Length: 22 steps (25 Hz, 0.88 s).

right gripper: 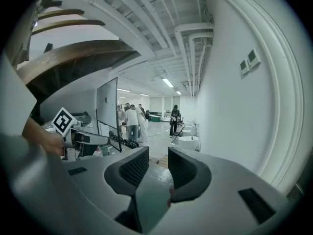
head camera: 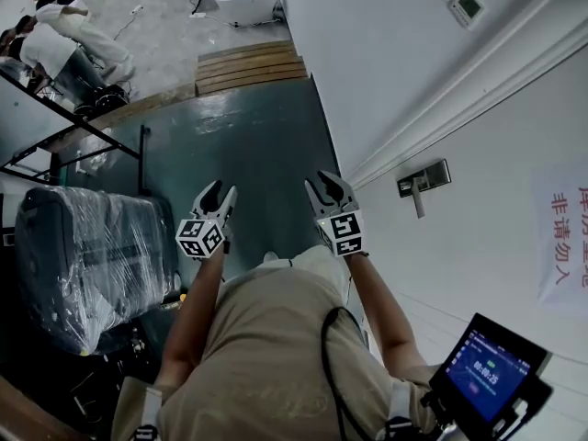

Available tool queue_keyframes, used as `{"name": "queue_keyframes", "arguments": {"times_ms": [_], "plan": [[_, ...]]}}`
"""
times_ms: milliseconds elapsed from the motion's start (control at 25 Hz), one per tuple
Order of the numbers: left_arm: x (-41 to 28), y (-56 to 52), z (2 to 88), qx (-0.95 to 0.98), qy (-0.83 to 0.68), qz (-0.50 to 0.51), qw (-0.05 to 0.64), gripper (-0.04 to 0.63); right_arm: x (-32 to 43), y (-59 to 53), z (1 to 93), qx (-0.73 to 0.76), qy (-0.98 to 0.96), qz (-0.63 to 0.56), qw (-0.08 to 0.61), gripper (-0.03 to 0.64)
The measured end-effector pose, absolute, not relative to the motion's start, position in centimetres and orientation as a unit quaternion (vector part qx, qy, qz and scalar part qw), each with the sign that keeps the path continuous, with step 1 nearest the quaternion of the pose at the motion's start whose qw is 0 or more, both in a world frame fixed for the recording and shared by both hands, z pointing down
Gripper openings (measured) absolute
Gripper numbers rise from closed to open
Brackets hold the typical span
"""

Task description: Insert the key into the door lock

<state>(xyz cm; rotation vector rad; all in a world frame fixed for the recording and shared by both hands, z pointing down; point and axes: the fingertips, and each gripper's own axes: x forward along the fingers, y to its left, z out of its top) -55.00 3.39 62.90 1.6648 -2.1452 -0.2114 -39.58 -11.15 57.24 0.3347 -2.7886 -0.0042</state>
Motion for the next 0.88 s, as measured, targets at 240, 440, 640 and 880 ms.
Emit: {"name": "queue_keyframes", "arguments": {"times_ms": [240,440,640,880], "plan": [[-55.0,7.9,63.8,0.565,-0.791,-0.082,0.219,0.204,-41.1,-7.9,57.5,0.076,-0.983,0.001,0.166,0.13],[-55.0,9.8,64.5,0.551,-0.798,-0.087,0.229,0.204,-41.3,-6.5,58.3,0.059,-0.982,-0.001,0.179,0.13],[-54.6,9.6,64.8,0.552,-0.795,-0.089,0.234,0.204,-40.6,-7.1,58.4,0.066,-0.979,-0.018,0.191,0.092],[-53.2,8.6,65.8,0.563,-0.783,-0.086,0.249,0.204,-39.1,-8.2,58.8,0.09,-0.977,-0.023,0.191,0.091]]}}
